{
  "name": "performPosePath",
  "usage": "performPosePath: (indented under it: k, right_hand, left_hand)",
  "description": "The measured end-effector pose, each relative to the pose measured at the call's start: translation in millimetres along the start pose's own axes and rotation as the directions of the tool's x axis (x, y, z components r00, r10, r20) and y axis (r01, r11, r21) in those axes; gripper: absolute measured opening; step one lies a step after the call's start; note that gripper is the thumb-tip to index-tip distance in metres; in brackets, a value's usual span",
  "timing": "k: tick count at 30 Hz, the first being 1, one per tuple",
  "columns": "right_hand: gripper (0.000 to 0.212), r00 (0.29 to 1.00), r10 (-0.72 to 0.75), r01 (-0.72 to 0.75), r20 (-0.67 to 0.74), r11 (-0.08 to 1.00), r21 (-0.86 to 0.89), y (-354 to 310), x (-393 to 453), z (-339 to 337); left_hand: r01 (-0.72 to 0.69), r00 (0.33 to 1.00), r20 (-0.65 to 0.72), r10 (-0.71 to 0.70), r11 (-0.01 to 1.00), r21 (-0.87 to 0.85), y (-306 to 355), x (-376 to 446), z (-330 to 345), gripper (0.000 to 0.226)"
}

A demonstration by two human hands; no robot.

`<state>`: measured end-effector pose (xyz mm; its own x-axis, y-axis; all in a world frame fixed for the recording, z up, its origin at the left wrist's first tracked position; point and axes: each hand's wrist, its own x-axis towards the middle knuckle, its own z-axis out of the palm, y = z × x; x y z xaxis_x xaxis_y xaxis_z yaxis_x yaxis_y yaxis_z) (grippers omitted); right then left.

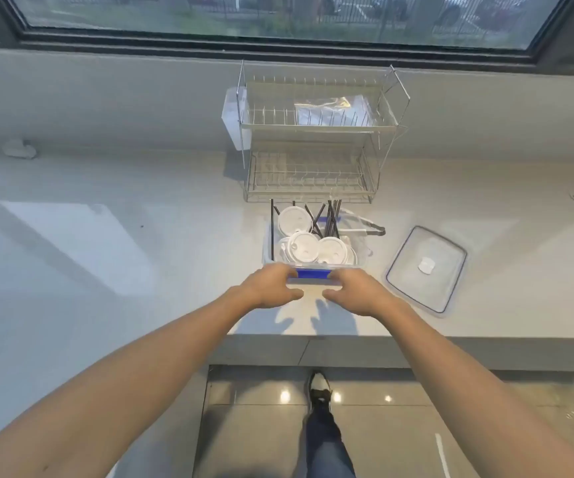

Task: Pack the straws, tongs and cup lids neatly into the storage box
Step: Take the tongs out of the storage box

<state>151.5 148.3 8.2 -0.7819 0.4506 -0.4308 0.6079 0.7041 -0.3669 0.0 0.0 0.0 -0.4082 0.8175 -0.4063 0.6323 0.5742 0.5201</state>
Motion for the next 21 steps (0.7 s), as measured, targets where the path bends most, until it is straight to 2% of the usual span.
performPosePath:
  k: [2,5,9,13,17,19,21]
  right_hand:
    - [0.038,0.998,-0.005,0.006,-0.067,1.0,0.027,9.1,28.2,-9.8]
    - [0.039,0.991,0.001,0.01,-0.133,0.997,0.081,16.3,68.2,-19.5]
    - [0.047,0.997,-0.034,0.042,-0.066,0.993,0.114,23.8,114.7,-24.2]
    - [0.043,0.994,-0.109,0.107,0.009,0.985,0.132,24.1,143.7,-24.3]
    - [0.035,0.987,-0.151,0.145,0.047,0.983,0.111,24.3,154.0,-23.2]
    - [0.024,0.985,-0.168,0.169,-0.033,0.985,0.016,25.6,154.5,-26.9]
    - [0.018,0.961,-0.189,0.166,-0.202,0.978,-0.125,31.9,155.6,-33.7]
  left_hand:
    - [0.024,0.997,-0.068,-0.033,0.991,-0.135,3.7,25.4,-1.3,0.044]
    - [0.11,0.972,-0.169,-0.162,0.953,-0.282,10.1,55.0,-0.1,0.044]
    - [0.223,0.917,-0.236,-0.322,0.903,-0.367,18.2,91.7,0.9,0.057]
    - [0.343,0.88,-0.201,-0.431,0.868,-0.36,15.5,113.7,0.1,0.062]
    - [0.376,0.888,-0.146,-0.436,0.871,-0.315,7.7,123.2,1.0,0.051]
    - [0.408,0.886,-0.12,-0.447,0.876,-0.257,7.2,125.4,-0.1,0.047]
    - [0.427,0.883,-0.179,-0.434,0.901,-0.08,10.7,129.4,-4.1,0.047]
